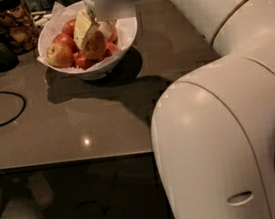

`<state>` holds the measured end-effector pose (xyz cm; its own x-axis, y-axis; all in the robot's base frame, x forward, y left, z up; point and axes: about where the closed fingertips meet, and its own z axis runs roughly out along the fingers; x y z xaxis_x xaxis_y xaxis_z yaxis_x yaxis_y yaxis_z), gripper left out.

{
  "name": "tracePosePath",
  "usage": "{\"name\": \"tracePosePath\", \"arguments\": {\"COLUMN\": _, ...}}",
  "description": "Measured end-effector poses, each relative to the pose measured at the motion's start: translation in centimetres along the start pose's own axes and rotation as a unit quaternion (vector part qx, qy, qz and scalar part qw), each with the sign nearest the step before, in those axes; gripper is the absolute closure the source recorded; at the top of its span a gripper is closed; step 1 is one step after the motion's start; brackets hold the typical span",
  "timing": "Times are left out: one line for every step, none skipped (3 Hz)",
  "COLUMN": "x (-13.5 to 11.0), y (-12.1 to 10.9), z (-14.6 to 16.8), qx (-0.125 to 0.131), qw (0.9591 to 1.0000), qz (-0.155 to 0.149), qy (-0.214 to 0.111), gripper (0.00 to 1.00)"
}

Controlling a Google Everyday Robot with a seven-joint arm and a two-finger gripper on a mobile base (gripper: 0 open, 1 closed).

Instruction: Pick apple from white bowl

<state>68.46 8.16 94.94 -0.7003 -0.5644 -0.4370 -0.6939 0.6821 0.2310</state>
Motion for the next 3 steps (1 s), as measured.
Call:
{"name": "tracePosePath", "arguments": {"x": -0.5, "y": 0.2, "z": -1.1, "qx": -0.027, "qw": 0.9996, "qz": -0.005, "qy": -0.011, "gripper": 1.0}}
{"name": "tracePosePath", "arguments": {"x": -1.3, "y": 0.8, "z": -2.3, "qx": -0.056, "qw": 0.998, "qz": -0.016, "qy": -0.026, "gripper": 1.0}}
{"name": "tracePosePath", "arguments": {"x": -2.2, "y": 2.0, "z": -3.7, "qx": -0.083, "qw": 0.9952, "qz": -0.032, "qy": -0.039, "gripper": 1.0}}
